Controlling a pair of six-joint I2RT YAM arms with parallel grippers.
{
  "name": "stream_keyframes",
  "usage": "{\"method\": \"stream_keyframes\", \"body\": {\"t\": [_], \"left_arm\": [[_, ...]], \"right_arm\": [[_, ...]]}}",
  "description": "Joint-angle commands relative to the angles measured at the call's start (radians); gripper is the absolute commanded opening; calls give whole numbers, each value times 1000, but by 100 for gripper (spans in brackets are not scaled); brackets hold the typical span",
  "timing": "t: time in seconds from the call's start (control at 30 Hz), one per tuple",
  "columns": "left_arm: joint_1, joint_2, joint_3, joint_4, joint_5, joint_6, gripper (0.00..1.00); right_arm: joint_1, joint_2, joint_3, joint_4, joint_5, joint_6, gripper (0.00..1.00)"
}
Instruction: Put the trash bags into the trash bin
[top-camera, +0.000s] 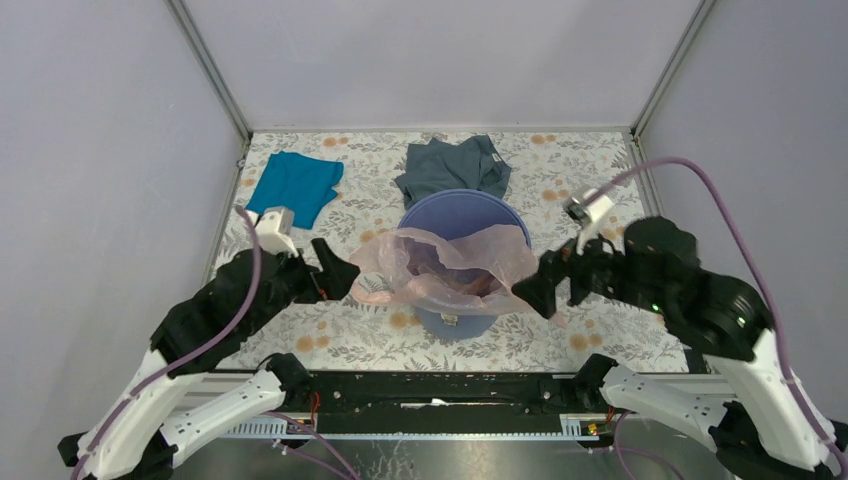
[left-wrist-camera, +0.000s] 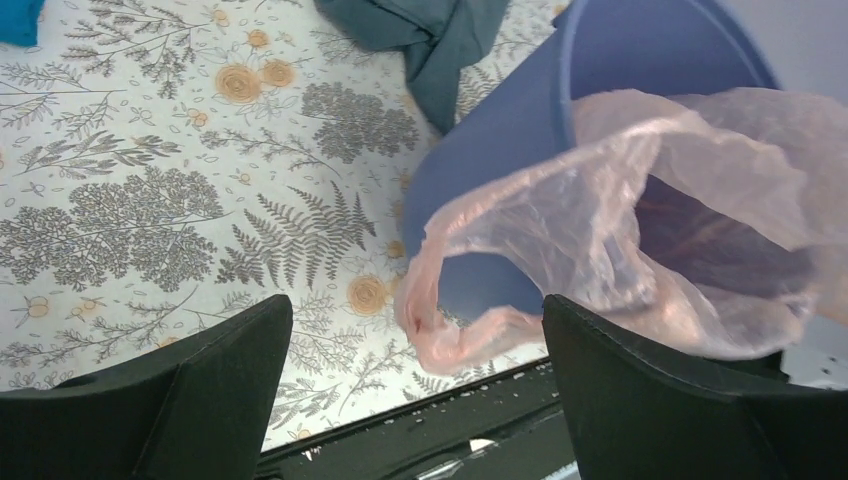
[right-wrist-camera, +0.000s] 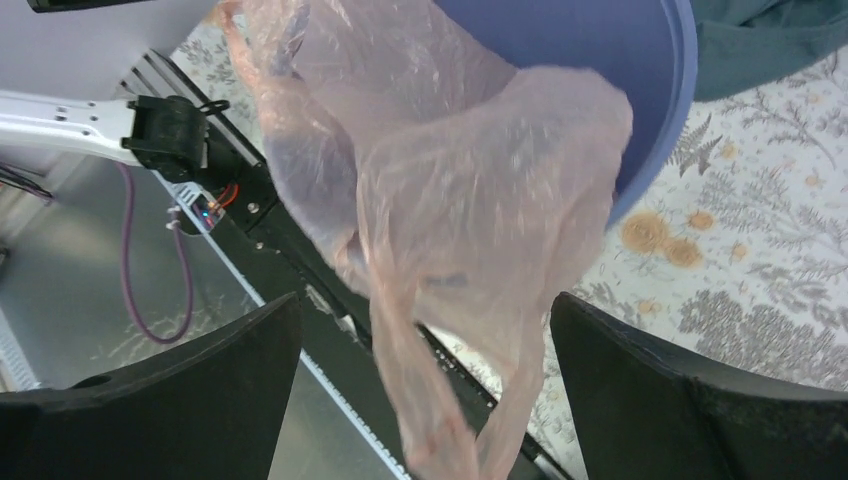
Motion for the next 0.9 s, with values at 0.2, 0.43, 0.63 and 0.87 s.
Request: {"method": "stream_keyframes", "body": {"t": [0.2,0.43,0.63,0.87], "left_arm": [[4,139,-28,197,-19,75,92],[6,226,-42,266,15,113,81],[11,276,6,281,32,99,70],[12,326,23,295,67,95,57]], "right_arm": [[4,164,70,97,136,-161,100],[4,145,40,140,106,-249,100],[5,178,30,154,48,-322,100],[112,278,77,180,49,-354,100]]}}
